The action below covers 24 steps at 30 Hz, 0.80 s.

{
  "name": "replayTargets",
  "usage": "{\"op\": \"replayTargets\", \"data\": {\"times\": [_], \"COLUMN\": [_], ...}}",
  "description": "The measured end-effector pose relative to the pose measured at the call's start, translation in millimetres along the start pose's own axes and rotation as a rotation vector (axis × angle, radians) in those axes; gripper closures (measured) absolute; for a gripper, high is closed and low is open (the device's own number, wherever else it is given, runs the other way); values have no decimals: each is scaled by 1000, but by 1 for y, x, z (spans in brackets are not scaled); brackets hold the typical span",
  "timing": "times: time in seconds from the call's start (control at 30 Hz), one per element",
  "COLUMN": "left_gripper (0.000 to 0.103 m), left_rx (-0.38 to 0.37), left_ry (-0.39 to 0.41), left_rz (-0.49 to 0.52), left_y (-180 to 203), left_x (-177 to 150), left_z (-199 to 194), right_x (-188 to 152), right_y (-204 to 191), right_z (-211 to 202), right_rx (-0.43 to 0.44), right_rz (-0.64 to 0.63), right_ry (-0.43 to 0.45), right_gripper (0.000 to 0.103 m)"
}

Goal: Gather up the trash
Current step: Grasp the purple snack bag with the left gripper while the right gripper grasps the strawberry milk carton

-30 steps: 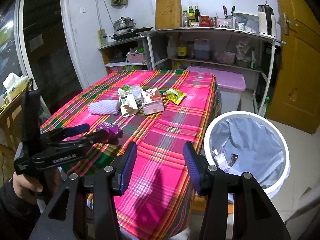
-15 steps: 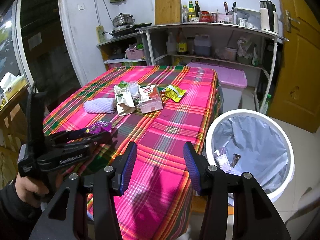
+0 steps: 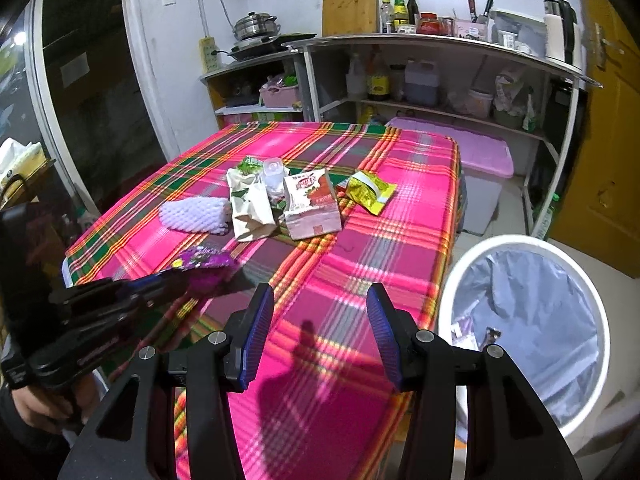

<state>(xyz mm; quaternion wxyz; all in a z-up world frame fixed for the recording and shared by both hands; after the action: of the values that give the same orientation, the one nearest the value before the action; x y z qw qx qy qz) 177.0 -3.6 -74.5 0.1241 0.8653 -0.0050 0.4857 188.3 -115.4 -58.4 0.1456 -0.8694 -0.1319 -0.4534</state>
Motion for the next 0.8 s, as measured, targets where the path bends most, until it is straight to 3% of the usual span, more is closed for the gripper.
{"op": "replayTargets", "data": {"times": [0.2,0.3,0.33,0.8], "left_gripper": [91,91,91,91], "left_rx": [-5,-2,0,6], "left_ry": [36,50,55,78], "left_rz": [-23,-33,-37,-55], "left_y": [-9,-16,-18,-38], "left_x": [9,13,14,24], "left_z": [-8,-11,-11,-11], "right_x": [14,21,23,32], "right_y": [-4,-9,-10,-8], "right_z": [28,44,47,120], "right_rx": [12,25,26,-2], "right_rz": [-37,-64,-71,-134], "right_ry": [-23,-30,-31,-125], "right_gripper": [53,38,37,37]}}
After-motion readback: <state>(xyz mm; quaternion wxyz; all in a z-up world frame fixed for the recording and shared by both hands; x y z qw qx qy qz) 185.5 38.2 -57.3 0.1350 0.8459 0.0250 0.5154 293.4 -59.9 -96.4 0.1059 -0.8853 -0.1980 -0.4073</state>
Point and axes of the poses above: each gripper's, at about its wrist camera, not at the fingertips, and z roughly the way its jaws point, y to its right, x to its top, the point moved 7 cm from there along z, roughly the way its jaws point, and after that the axes turned 10 degrees about y, right-handed, at the moved point
